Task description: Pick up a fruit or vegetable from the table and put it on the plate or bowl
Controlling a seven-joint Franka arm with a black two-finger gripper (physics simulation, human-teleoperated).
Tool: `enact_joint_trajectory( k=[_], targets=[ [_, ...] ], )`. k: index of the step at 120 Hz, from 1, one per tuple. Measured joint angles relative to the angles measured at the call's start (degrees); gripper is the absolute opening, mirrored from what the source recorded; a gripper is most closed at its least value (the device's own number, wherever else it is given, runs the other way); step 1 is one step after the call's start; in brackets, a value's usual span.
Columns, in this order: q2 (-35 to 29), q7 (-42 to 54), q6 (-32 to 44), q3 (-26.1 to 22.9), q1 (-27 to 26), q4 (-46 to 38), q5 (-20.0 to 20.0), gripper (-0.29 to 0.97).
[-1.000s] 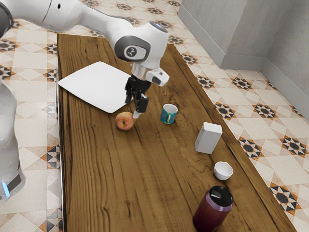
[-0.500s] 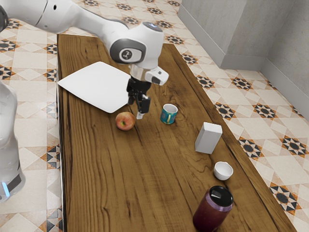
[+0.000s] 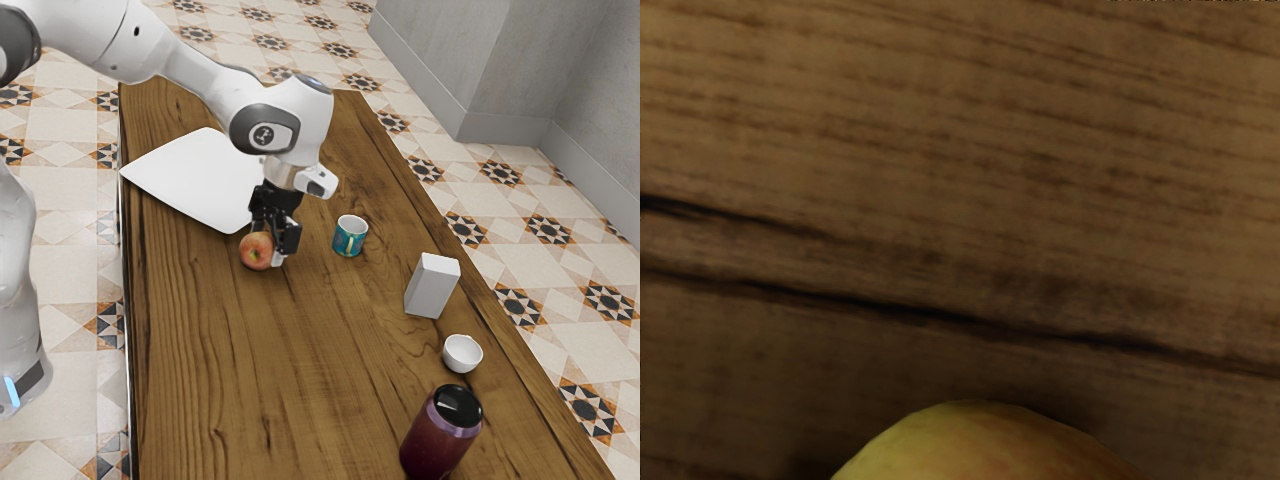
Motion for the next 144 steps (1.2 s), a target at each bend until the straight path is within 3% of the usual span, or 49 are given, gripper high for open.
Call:
enact_joint_trajectory(
  k=[10,26,42,66,84,104,134,144],
  targets=[
    [0.04,-0.16,0.01,0.10,0.01,0.00,-0.06,0.68],
    [0.05,-0.41,0.04,0.13,-0.02,0.02,0.00,0.48],
    [-0.09,-0.79,0.11,0.06,-0.21,0.14,0.46,0.41],
    [-7.28,-1.30,-2.08,-0.07,0.27,1.81,1.31,0.36],
    [-9.54,-1.27,-9.64,-0.05,8.36,8.73,5.78,0.36],
    [-9.09,-0.19,-15.40,0.07,19.17,9.63,7.82,0.36],
    [-2.14,1.14,-18.11,2.21,24.84,9.26,8.08,0.35],
    [-1.84,1.52,-18.45,2.49,24.87,9.24,7.66,0.50]
  ],
)
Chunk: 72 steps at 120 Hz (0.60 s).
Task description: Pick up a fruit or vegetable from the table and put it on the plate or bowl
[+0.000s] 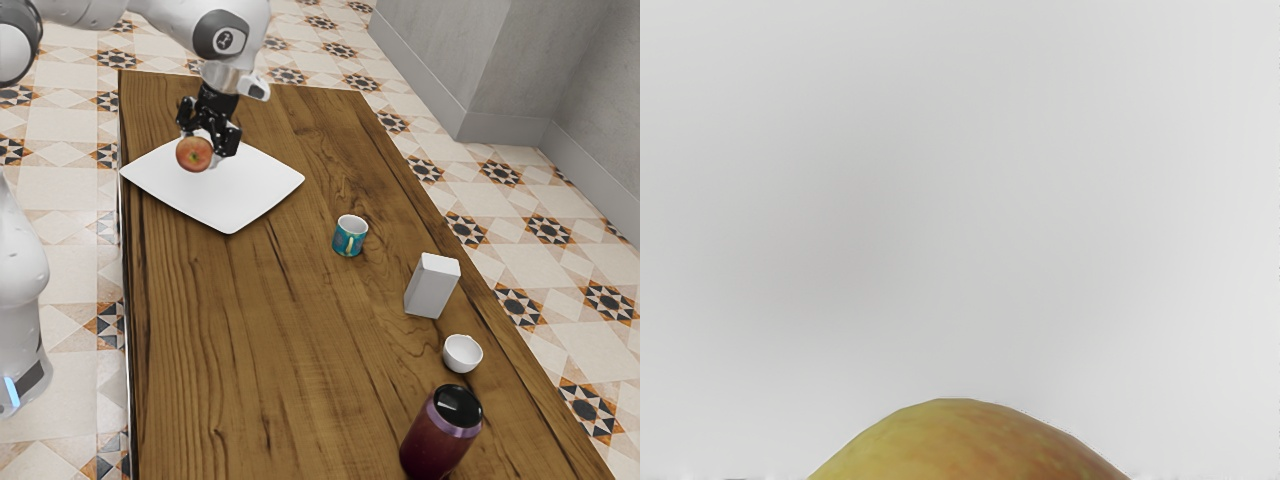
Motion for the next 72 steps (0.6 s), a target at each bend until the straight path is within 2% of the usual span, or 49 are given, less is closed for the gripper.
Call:
enact_joint_trajectory(
  k=[18,44,50,57,65,72],
  targets=[
    [0.29,0.66,-0.43,0.06,0.01,0.08,-0.86,0.61],
    [0.84,1.33,-0.70,-0.32,-0.49,1.51,-1.58,0.67],
    [4.66,1.44,-0.73,-0.66,-4.01,7.48,-3.11,0.67],
    [14.44,1.58,-0.78,-2.49,-10.74,21.22,-4.72,0.68],
    [24.69,1.73,-0.82,-10.87,-12.66,36.52,-5.14,0.68],
    [28.63,1.84,-0.86,-18.02,-15.86,42.70,-3.33,0.68]
  ],
)
